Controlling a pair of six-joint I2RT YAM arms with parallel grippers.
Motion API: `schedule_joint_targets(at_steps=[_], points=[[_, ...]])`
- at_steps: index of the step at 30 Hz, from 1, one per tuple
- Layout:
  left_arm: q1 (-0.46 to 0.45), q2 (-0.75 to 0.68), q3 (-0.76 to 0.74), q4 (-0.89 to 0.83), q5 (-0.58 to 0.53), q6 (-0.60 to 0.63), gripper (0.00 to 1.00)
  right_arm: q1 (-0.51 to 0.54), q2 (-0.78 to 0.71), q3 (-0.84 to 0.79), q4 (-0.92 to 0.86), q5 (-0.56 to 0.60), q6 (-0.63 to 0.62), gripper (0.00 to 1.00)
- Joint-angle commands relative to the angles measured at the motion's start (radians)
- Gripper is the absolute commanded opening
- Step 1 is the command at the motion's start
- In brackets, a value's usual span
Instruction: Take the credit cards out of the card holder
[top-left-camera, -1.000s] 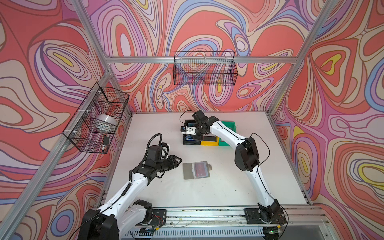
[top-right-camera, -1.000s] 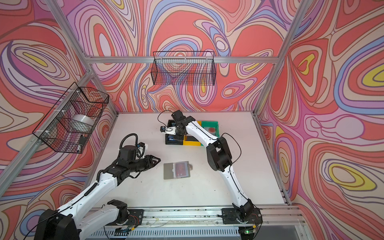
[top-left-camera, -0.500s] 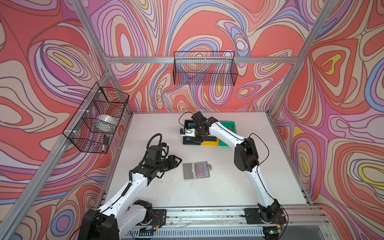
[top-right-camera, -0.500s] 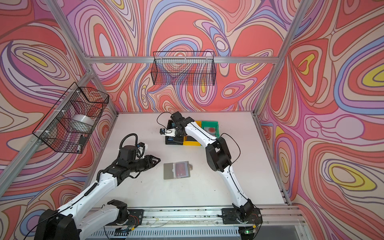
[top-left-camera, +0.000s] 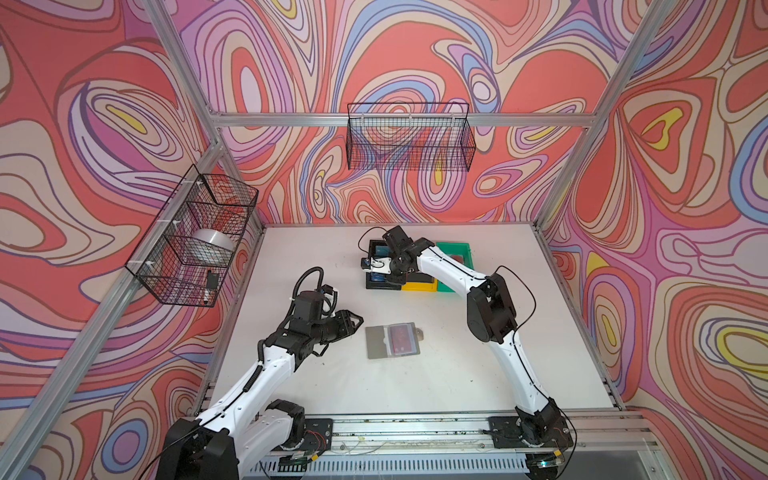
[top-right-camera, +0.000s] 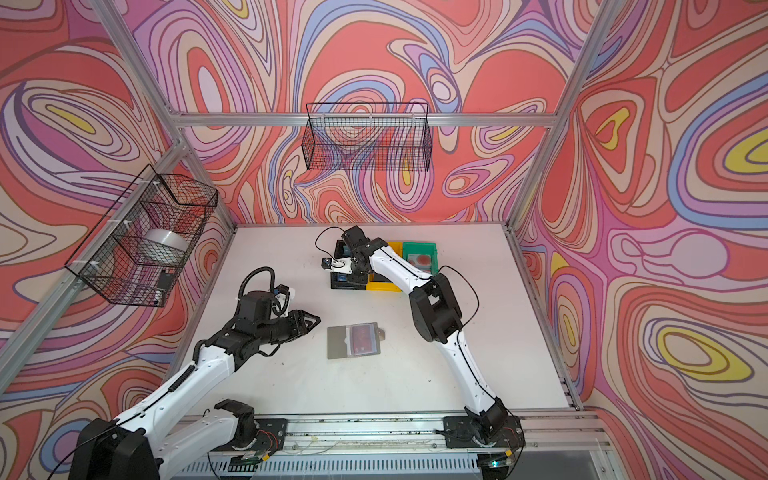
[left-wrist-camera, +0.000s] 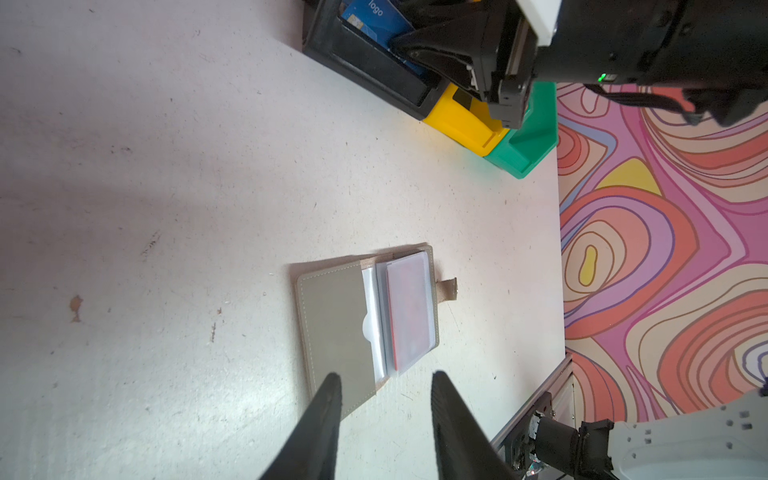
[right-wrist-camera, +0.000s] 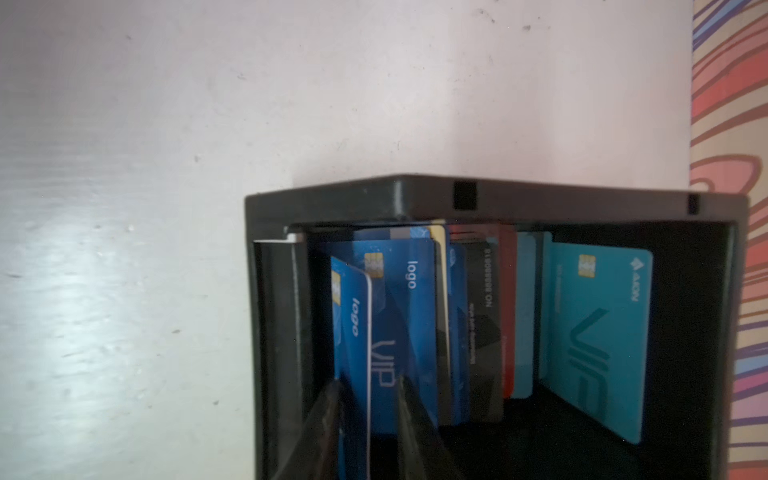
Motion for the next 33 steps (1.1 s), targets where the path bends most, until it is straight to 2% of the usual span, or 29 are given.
schedule_joint_targets(at_steps=[1, 8, 13, 18, 24, 29, 33], points=[[0.009, -0.010, -0.013, -0.028, -0.009, 0.013, 0.39, 0.002, 0.037, -0.014, 0.127, 0.062, 0.015, 0.32], [0.012, -0.016, -0.014, -0.032, -0.008, 0.012, 0.39, 0.002, 0.013, -0.019, 0.229, 0.071, 0.067, 0.40], [0.012, -0.014, -0.016, -0.035, -0.012, 0.017, 0.40, 0.008, -0.065, -0.068, 0.267, 0.103, 0.098, 0.41], [0.012, 0.016, -0.017, -0.019, 0.021, 0.020, 0.42, 0.006, -0.238, -0.201, 0.238, 0.085, 0.347, 0.41], [0.009, 0.099, -0.022, 0.078, 0.119, -0.009, 0.40, 0.005, -0.410, -0.414, 0.042, -0.024, 0.673, 0.38], [-0.018, 0.175, -0.018, 0.104, 0.134, -0.010, 0.39, 0.005, -0.547, -0.743, 0.169, -0.165, 0.887, 0.31], [-0.054, 0.201, -0.016, 0.106, 0.113, -0.013, 0.39, 0.006, -0.618, -0.937, 0.300, -0.261, 1.014, 0.28]])
